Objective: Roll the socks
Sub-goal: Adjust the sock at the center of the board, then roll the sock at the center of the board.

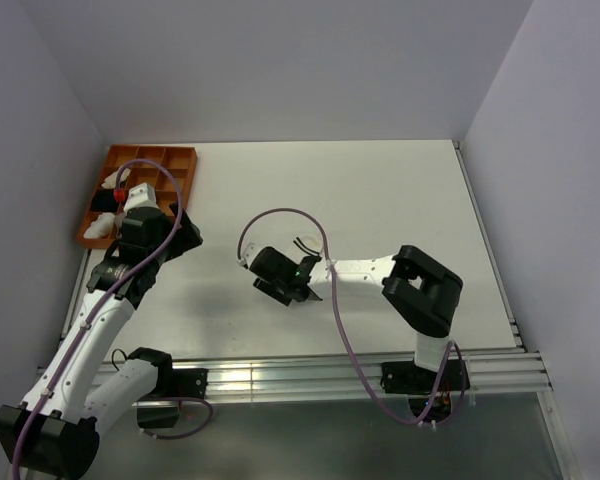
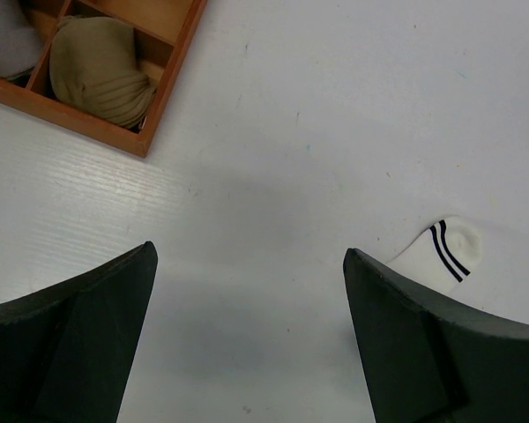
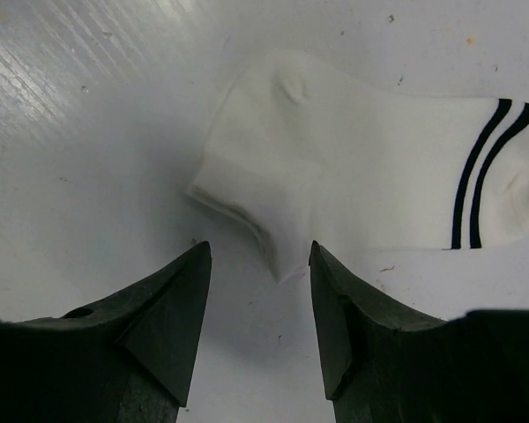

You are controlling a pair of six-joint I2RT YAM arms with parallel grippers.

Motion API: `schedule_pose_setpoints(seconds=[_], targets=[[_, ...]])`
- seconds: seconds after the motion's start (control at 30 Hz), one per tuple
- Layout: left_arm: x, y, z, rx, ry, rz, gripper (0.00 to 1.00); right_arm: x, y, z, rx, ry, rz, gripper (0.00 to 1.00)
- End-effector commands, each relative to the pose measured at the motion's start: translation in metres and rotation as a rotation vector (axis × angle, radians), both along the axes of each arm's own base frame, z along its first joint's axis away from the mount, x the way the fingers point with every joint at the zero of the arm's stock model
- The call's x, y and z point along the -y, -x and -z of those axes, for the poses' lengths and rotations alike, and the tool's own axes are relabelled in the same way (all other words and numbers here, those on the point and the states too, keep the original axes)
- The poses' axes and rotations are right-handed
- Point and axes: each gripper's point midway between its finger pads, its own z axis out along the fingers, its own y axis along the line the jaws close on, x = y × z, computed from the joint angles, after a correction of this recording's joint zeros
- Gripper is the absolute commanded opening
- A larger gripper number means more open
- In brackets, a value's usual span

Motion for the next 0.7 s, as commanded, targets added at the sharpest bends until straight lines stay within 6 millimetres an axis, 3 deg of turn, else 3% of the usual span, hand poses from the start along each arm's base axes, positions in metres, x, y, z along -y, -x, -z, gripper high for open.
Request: schedule_pose_setpoints(seconds=[0.0,0.6,0.67], targets=[[0.000,-0.005,-0.005,0.032,-0.006,0.012,0.93,-0.004,-0.010,0.003,0.076,0.025,0.001,0.56],[0.001,-0.005,-0.004,0.028,-0.003,0.018,0.92,-0.017,-0.019,0.010,0.151,-0.008,-0.001,0.48],[0.001,-0.005,-0.003,0.028,-0.004,0.019,0.92,-0.018,-0.019,0.010,0.153,-0.016,-0.002,0.43]])
